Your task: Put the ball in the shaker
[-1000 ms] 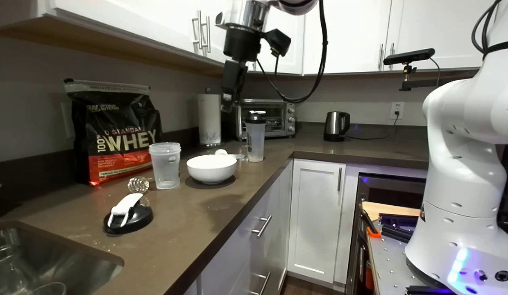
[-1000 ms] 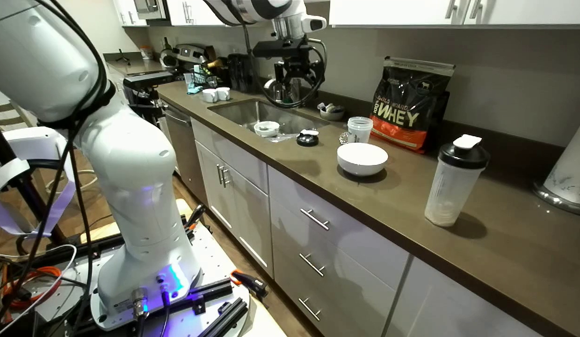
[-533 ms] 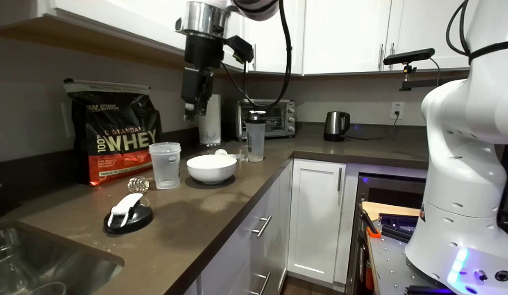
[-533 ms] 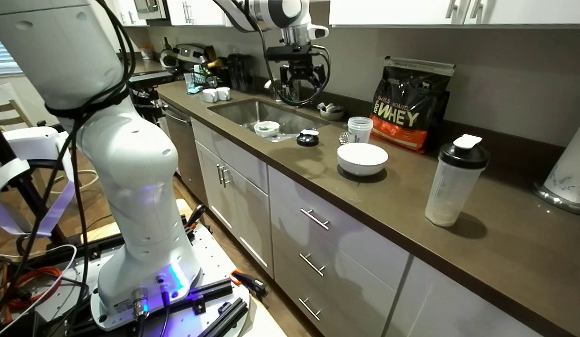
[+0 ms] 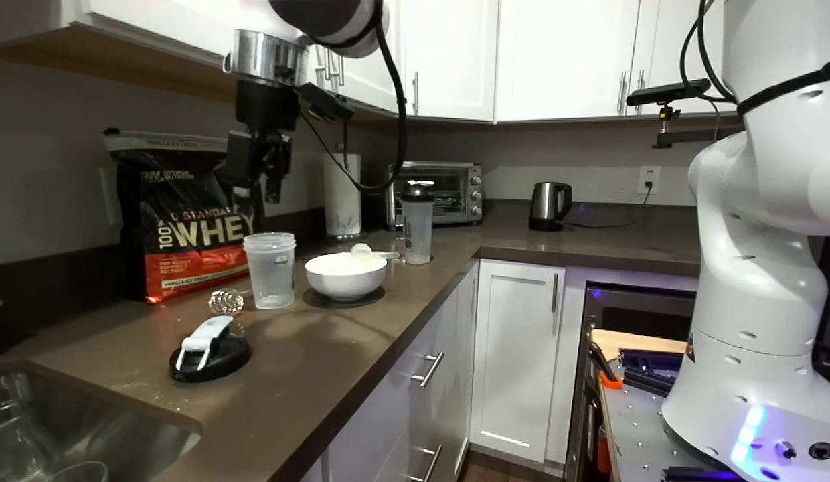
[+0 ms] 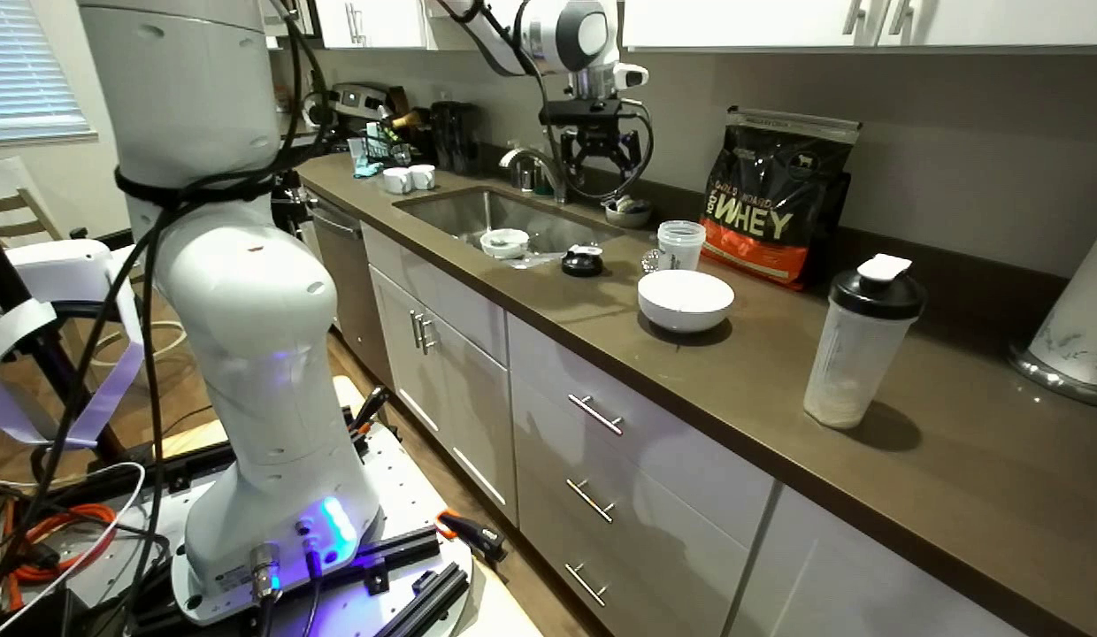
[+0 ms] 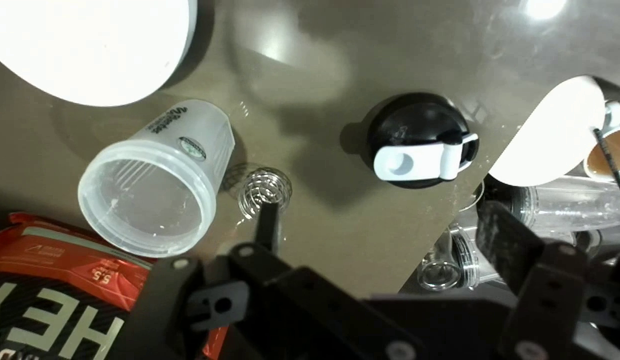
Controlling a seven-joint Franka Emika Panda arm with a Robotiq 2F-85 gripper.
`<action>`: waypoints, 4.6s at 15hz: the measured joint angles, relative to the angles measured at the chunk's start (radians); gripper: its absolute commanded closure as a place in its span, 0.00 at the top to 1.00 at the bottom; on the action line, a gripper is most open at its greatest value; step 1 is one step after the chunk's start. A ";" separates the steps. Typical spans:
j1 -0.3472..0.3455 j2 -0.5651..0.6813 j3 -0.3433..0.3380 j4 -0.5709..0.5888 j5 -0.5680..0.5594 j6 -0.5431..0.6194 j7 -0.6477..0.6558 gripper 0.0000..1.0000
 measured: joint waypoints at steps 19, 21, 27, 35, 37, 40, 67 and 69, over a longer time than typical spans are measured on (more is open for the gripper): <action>0.000 0.226 0.004 0.210 -0.004 0.015 0.001 1.00; 0.002 0.238 0.005 0.210 -0.005 0.051 0.006 1.00; 0.012 0.292 0.005 0.210 -0.009 0.175 0.016 1.00; 0.055 0.357 -0.045 0.224 -0.122 0.230 0.078 1.00; 0.075 0.372 -0.060 0.233 -0.155 0.230 0.100 1.00; 0.101 0.390 -0.078 0.249 -0.196 0.230 0.132 1.00; 0.208 0.544 -0.219 0.432 -0.415 0.110 0.335 0.91; 0.209 0.551 -0.221 0.440 -0.426 0.097 0.343 0.91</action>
